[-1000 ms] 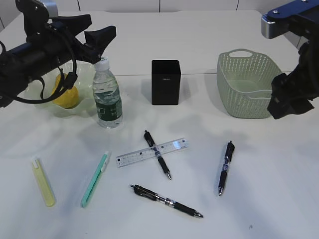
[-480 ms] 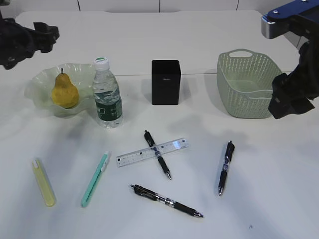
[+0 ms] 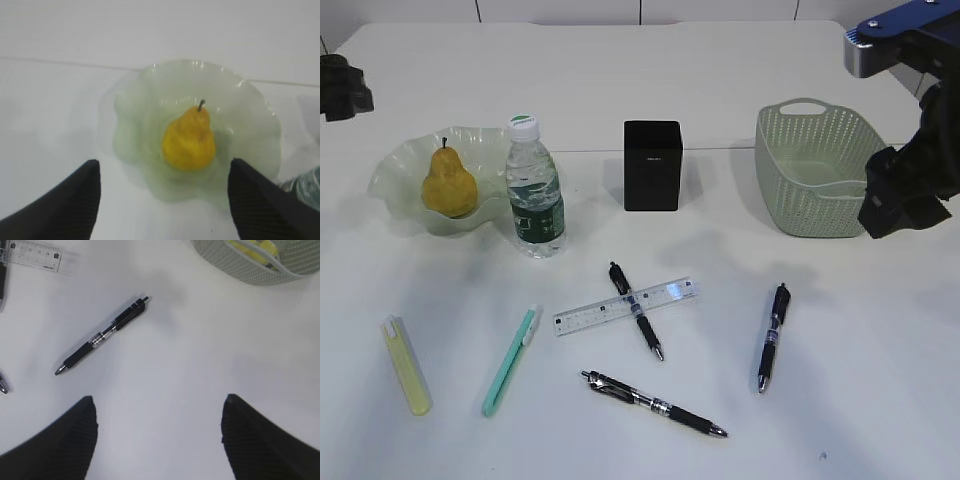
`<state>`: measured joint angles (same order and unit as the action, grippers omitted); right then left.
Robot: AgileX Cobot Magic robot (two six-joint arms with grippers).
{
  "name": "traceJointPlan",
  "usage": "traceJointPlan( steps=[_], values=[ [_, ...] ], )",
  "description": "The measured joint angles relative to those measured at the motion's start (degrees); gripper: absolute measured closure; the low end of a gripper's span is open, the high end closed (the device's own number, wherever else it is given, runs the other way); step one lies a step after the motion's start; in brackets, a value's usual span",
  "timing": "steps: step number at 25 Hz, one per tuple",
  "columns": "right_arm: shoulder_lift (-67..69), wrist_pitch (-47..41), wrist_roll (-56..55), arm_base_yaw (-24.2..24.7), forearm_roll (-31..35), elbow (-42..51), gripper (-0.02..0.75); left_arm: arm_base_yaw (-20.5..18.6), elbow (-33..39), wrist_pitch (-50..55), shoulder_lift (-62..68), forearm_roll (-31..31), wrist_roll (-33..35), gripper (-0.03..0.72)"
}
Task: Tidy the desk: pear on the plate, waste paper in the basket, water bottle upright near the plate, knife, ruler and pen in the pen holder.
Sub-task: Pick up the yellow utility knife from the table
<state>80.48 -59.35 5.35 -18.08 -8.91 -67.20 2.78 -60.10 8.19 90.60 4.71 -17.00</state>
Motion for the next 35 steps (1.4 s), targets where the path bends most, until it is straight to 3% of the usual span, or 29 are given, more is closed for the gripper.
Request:
traceJointPlan(
  steps=[10,17,25,35],
  values=[
    [0.00,0.02,0.00,0.00,-0.05,0.00,0.166,0.00,0.00,29.73,-5.46,-1.02,0.00,0.127],
    [0.00,-0.19,0.00,0.00,-0.05,0.00,0.166,0.38,0.00,42.15,-6.46,-1.33,0.58,0.139],
    [0.00,-0.28,0.00,0.00,-0.05,0.00,0.166,5.71,0.00,46.19,-6.51,-2.13,1.15,0.143],
    [0.00,-0.28,0.00,0.00,0.29,0.00,0.166,6.34,0.00,43.10,-6.51,-9.86,-6.81,0.143]
  ],
)
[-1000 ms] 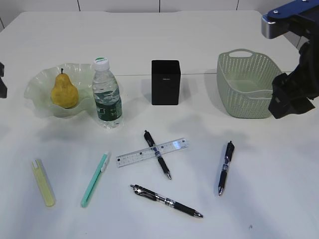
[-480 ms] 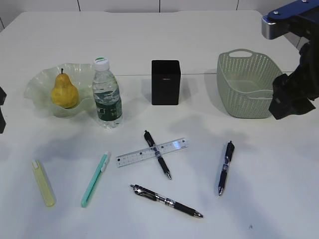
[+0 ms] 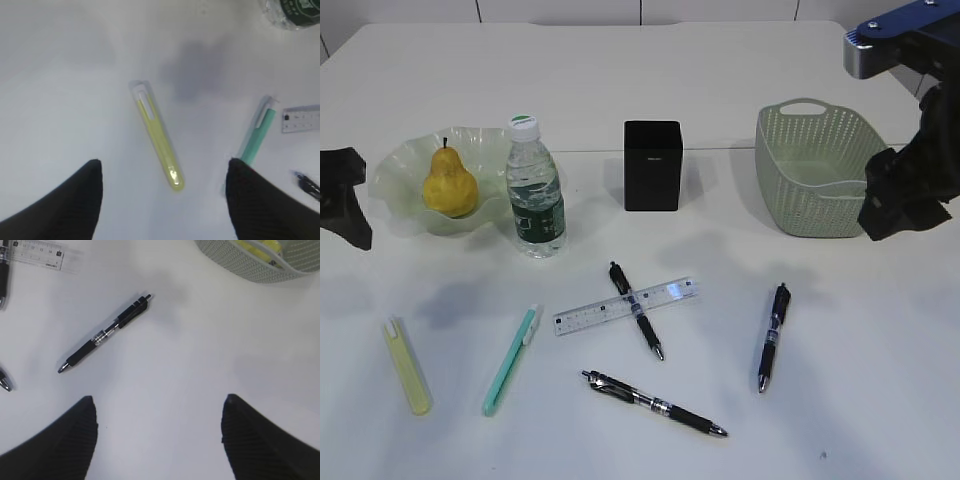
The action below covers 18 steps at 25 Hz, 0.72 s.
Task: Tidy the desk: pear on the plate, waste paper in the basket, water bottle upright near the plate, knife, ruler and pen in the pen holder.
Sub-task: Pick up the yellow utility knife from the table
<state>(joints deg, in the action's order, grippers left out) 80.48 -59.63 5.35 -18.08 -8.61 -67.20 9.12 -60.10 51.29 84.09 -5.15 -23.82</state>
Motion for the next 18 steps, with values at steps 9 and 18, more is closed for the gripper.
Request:
traceJointPlan(
  steps=[9,18],
  values=[
    [0.00,-0.03,0.00,0.00,0.61,0.00,0.167,0.36,7.10,-1.24,-0.23,-1.65,-11.37,0.144],
    [0.00,-0.03,0.00,0.00,0.65,0.00,0.168,12.60,14.00,-12.90,-0.23,3.06,-26.88,0.147]
  ],
)
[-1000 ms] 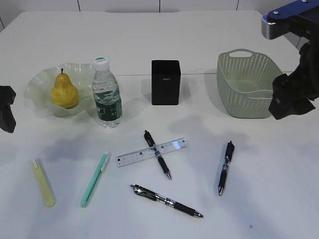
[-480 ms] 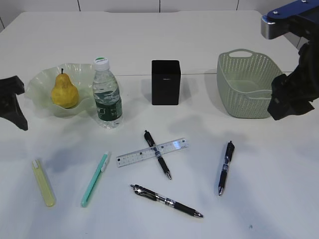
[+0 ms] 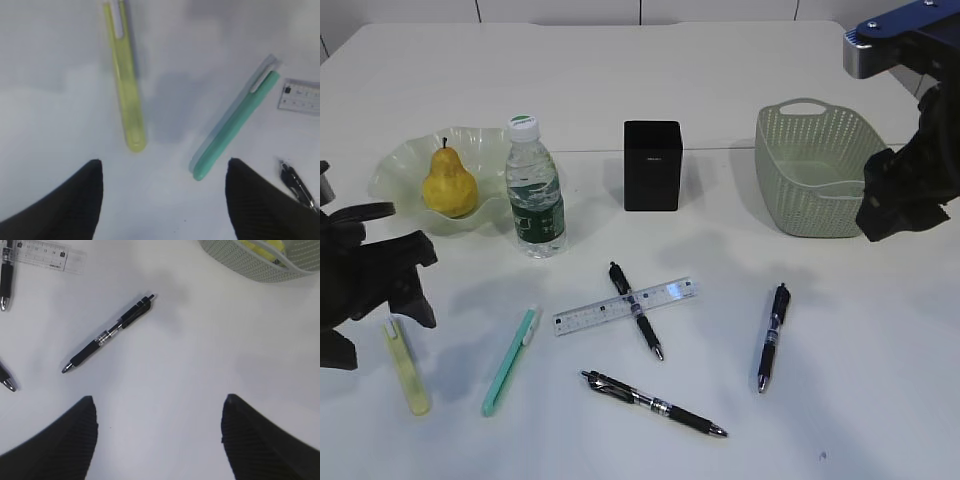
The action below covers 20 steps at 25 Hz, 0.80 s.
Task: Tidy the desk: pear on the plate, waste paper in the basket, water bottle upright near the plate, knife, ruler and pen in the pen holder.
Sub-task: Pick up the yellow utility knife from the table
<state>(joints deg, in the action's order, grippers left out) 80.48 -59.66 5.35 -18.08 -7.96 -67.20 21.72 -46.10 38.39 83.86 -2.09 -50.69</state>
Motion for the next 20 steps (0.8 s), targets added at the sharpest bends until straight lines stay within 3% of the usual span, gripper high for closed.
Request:
traceJointPlan(
  steps=[3,6,20],
  values=[
    [0.00,0.00,0.00,0.00,0.09,0.00,0.168,2.87,0.10,-0.58,1.32,5.87,-8.26,0.148],
    [0.00,0.00,0.00,0.00,0.09,0.00,0.169,3.28,0.10,-0.67,3.46,8.54,-12.47,0.148],
    [0.00,-0.09,0.00,0.00,0.13,0.00,0.169,3.41,0.10,-2.91,10.29,9.24,-13.87,0.150]
  ],
)
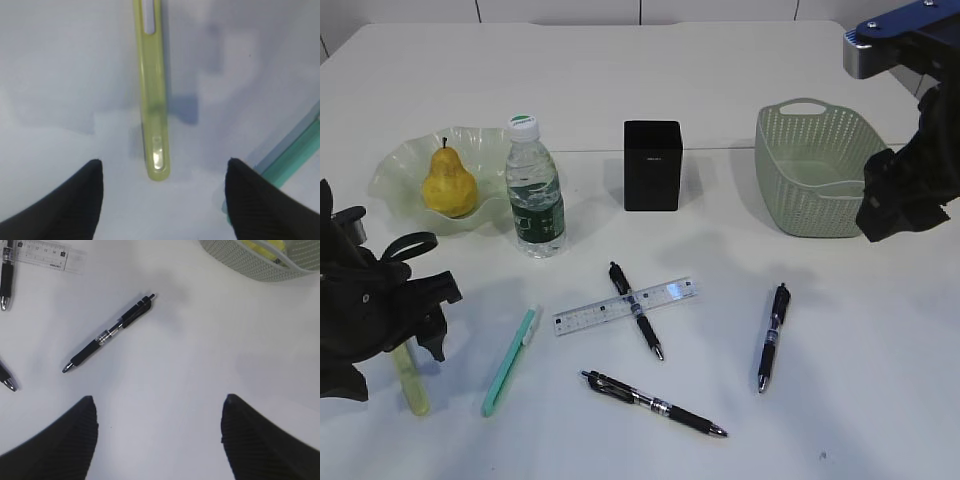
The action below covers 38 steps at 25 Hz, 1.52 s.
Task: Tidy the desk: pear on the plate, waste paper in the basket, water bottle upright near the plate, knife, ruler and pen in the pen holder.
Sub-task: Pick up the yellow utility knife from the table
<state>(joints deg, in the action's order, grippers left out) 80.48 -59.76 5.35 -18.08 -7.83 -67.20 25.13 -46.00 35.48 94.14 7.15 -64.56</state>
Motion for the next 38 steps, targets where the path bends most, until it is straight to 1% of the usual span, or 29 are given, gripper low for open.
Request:
traceJointPlan(
  steps=[15,26,38],
  values=[
    [0.00,0.00,0.00,0.00,0.00,0.00,0.170,0.00,0.00,-5.02,5.53,-1.15,0.01,0.150],
    [0.00,0.00,0.00,0.00,0.00,0.00,0.171,0.00,0.00,-5.86,8.26,-1.77,1.11,0.150],
    [0.00,0.00,0.00,0.00,0.00,0.00,0.171,0.00,-0.11,-6.11,8.40,-2.23,1.46,0.151]
  ],
)
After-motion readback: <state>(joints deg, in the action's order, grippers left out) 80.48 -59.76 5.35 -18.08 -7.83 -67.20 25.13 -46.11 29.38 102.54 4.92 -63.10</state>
